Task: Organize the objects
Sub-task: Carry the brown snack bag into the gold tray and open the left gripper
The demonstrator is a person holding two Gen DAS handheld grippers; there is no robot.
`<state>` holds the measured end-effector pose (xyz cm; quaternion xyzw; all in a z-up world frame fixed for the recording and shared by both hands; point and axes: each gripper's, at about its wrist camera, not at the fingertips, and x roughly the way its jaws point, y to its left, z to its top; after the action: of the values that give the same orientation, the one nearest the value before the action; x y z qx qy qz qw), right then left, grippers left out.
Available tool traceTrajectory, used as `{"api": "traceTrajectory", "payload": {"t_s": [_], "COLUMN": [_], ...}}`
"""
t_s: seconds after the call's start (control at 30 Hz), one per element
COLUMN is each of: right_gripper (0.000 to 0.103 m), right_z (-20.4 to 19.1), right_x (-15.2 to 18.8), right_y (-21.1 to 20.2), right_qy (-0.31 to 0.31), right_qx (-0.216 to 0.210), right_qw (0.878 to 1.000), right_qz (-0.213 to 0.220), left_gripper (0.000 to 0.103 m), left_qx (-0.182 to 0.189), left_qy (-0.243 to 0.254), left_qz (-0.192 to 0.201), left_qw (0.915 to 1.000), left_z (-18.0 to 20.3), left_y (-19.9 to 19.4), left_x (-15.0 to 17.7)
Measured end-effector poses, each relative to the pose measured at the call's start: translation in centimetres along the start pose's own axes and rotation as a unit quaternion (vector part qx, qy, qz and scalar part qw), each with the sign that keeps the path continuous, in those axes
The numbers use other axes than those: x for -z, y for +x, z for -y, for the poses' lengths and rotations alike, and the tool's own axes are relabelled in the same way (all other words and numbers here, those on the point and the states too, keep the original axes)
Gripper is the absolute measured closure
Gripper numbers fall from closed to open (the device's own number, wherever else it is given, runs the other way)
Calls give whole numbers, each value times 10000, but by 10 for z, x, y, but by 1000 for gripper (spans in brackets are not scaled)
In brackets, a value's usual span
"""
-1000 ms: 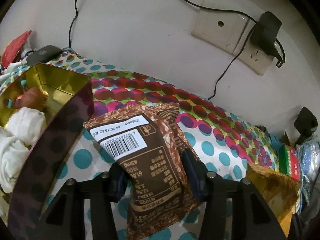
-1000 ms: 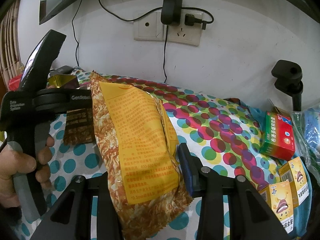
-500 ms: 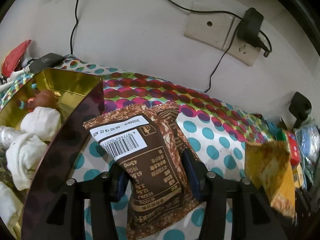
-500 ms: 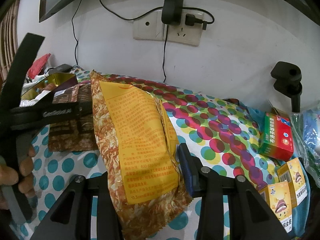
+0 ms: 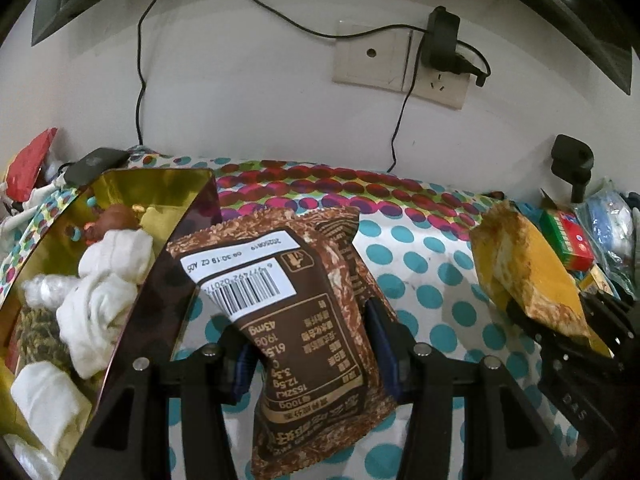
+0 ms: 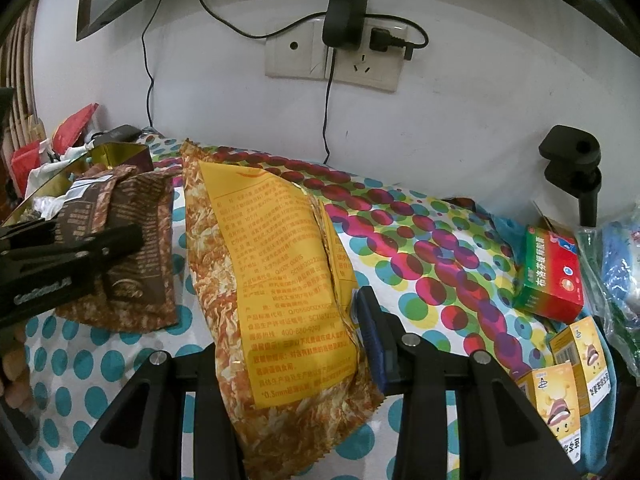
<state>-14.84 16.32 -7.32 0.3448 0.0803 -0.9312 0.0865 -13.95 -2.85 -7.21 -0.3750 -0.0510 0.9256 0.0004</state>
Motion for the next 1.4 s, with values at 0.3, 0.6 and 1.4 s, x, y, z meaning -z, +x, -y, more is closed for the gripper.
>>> {"api": "traceTrajectory", "payload": {"t_s": [0.3, 0.6, 1.4], "right_gripper": [66, 66, 66], "right_z": [-4, -2, -4], "right_x": [0, 0, 1], "right_y": [0, -1, -2], "right_qy": [-109, -125, -213], "right_qx": [74, 72, -33], "right_qw": [9999, 9999, 9998], "right_qz": [-41, -52, -54], "left_gripper": [55, 58, 60], "left_qx": [76, 196, 102], "left_qy": [69, 376, 461], "left_qz": [-97, -73, 270], "left_qw": [9999, 9991, 9985], "left_z": [-10, -10, -36], "left_y": [-15, -34, -84], "left_x": [7, 9, -37]}}
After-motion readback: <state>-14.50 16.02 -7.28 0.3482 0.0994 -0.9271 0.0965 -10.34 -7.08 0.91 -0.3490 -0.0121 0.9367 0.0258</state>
